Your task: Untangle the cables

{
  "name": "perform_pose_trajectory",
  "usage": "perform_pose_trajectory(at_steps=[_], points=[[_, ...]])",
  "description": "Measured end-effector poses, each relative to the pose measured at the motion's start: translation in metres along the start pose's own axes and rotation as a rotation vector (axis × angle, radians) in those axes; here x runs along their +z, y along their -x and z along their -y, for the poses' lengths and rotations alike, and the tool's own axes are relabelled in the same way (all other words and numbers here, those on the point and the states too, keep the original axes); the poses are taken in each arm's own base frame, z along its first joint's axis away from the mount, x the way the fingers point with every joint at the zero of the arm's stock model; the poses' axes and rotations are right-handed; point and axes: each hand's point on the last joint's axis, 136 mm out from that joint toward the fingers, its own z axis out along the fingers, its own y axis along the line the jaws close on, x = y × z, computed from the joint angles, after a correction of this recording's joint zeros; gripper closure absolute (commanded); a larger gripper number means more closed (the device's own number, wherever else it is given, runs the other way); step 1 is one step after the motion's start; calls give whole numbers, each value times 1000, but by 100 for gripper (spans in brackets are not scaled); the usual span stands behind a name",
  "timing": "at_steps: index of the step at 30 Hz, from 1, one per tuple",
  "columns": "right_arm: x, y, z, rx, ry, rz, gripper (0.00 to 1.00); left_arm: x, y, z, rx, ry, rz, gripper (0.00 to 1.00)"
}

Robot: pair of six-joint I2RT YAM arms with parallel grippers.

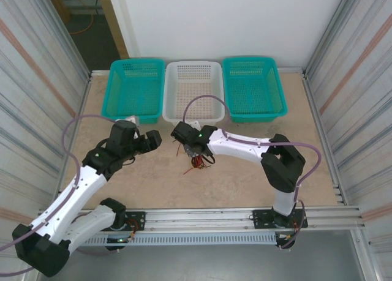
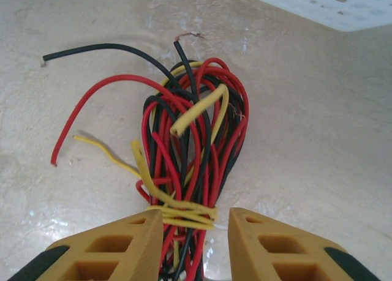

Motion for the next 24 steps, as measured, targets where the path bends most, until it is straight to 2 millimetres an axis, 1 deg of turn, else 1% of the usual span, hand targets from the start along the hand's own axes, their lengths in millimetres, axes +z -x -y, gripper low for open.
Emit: perform_pose_trajectory(at_steps=[3, 6, 11, 15, 17, 19, 20, 23, 24], points=[[5, -2, -1, -18, -6, -11, 71, -1, 0, 0, -8, -3, 4, 16], [8, -3, 0, -32, -10, -16, 76, 0, 0, 0, -16, -3, 1, 16], [10, -2, 1, -77, -22, -11, 100, 4, -4, -1, -17, 1, -23, 15], [10, -2, 3, -112, -30, 3, 100, 8, -7, 1, -3, -5, -46, 13], [7, -3, 7, -141, -29, 17, 100, 11, -9, 5, 15, -22, -70, 6], [0, -6, 12, -172, -18, 36, 100, 13, -9, 13, 37, -50, -93, 1], [-6, -6, 15, -188, -11, 48, 100, 13, -8, 17, 50, -65, -100, 1], [-33, -2, 22, -236, 42, 108, 100, 10, 6, 34, 79, -133, -97, 1], [-47, 2, 22, -251, 71, 139, 100, 8, 11, 39, 87, -160, -93, 1]])
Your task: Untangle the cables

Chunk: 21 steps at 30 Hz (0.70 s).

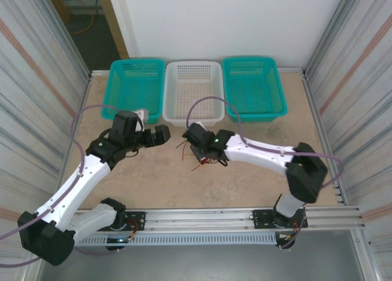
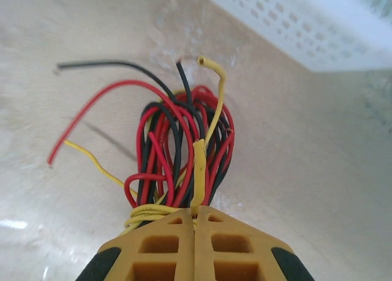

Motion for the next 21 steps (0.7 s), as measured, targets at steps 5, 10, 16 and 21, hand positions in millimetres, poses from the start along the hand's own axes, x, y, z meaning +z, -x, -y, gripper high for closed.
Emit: perform_pose_trajectory(at_steps=[5, 10, 16, 21], points=[[-58, 35, -2, -75, 127, 161, 100, -1, 26, 23, 17, -152, -5, 1], [-96, 67, -10, -144, 208, 265, 100, 8, 23, 43, 16, -296, -81, 1], [-129, 83, -17, -194, 252, 338, 100, 6, 23, 65, -51, -485, -108, 1], [-145, 88, -19, -205, 282, 376, 100, 15, 3, 64, -145, -561, -156, 1]])
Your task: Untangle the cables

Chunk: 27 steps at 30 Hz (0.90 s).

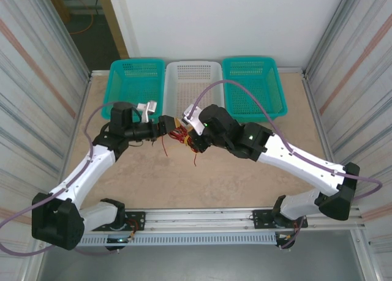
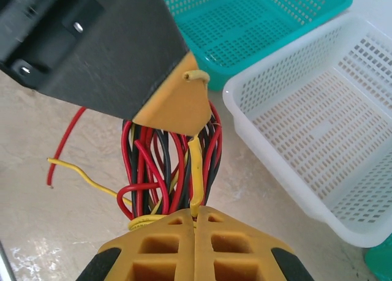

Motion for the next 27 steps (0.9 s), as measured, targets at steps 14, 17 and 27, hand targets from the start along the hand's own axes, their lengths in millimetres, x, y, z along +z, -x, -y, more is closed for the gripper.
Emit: perform_pose_trajectory(at_steps=[14, 17, 27], points=[[-4, 12, -7, 11, 48, 52, 100, 16, -7, 20, -81, -131, -1, 41], [-3, 14, -6, 24, 47, 60, 100, 18, -5, 21, -88, -142, 3, 43], [8, 7, 5, 83, 25, 66, 100, 18, -3, 30, -114, -184, 4, 38]])
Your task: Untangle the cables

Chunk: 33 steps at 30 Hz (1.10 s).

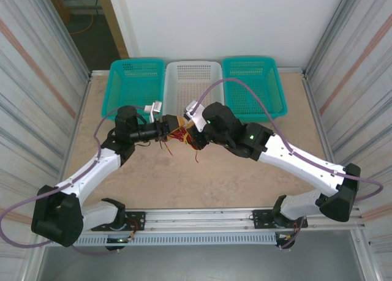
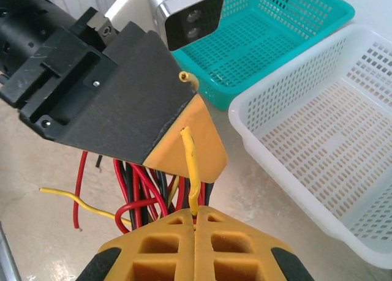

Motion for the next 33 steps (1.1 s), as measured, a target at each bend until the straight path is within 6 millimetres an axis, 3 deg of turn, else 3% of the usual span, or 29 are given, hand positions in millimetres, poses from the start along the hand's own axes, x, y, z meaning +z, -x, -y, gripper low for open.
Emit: perform_pose_trajectory(at_steps=[6, 10, 11, 15, 19, 20, 22, 31, 33], points=[[2, 3, 5, 32, -9, 22, 100, 1, -2, 2, -18, -15, -6, 77], [2, 5, 5, 49, -10, 29, 100, 3, -6, 7, -9, -32, -22, 97], [3, 4, 6, 56, -13, 27, 96, 4, -6, 7, -7, -35, -25, 100], [4, 2, 14, 110, -31, 25, 54, 6, -6, 2, 2, -7, -36, 100], [3, 4, 28, 184, -53, 33, 34, 5, -4, -2, 18, 32, -37, 100], [2, 4, 30, 200, -51, 31, 34, 5, -5, -3, 20, 37, -38, 100], [0, 3, 33, 227, -49, 18, 36, 5, -5, -4, 25, 46, -39, 100], [0, 17, 34, 289, -34, 8, 97, 5, -2, -2, 44, 60, -43, 100], [2, 15, 43, 307, -54, 2, 100, 5, -1, 0, 54, 56, -44, 100]])
